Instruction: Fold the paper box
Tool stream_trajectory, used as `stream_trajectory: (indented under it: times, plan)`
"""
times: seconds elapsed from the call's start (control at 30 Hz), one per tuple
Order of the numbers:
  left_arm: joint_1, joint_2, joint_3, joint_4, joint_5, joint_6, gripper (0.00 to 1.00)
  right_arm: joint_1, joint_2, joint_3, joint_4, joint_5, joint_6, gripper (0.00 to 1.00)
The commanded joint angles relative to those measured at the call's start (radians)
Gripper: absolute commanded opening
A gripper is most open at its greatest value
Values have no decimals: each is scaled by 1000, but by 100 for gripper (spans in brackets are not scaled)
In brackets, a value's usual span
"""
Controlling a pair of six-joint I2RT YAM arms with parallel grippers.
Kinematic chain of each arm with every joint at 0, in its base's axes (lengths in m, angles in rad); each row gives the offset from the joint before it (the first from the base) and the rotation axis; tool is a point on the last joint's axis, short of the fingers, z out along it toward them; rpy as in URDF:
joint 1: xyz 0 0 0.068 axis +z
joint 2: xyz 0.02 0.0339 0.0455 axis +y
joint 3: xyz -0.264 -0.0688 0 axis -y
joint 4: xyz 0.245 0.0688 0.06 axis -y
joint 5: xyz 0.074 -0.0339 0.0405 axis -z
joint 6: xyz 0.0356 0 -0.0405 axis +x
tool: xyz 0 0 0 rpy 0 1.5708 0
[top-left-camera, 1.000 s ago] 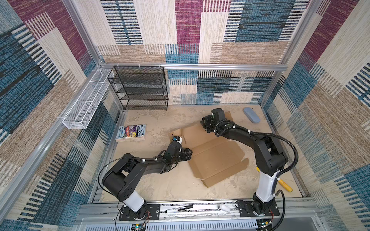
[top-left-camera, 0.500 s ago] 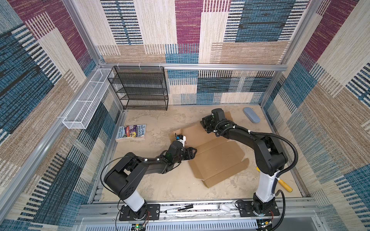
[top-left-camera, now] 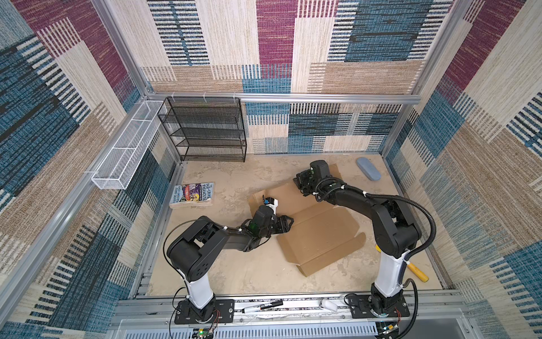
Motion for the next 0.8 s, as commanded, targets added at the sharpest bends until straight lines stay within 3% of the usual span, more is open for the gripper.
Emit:
stream_trajectory:
  times: [0.0, 0.2, 0.5, 0.77]
  plan:
    - [0, 33, 7, 1, 15, -7, 66, 1, 0, -2, 26, -14, 7, 5]
    - [0, -13, 16, -78, -5, 7, 65, 0, 1, 4, 51, -35, -12, 5]
    - [14, -320, 35, -419, -161, 163, 70, 0, -19, 10, 104, -76, -88, 4]
    - [84, -498, 6, -583, -172, 245, 70, -5, -29, -29, 205, -170, -133, 4]
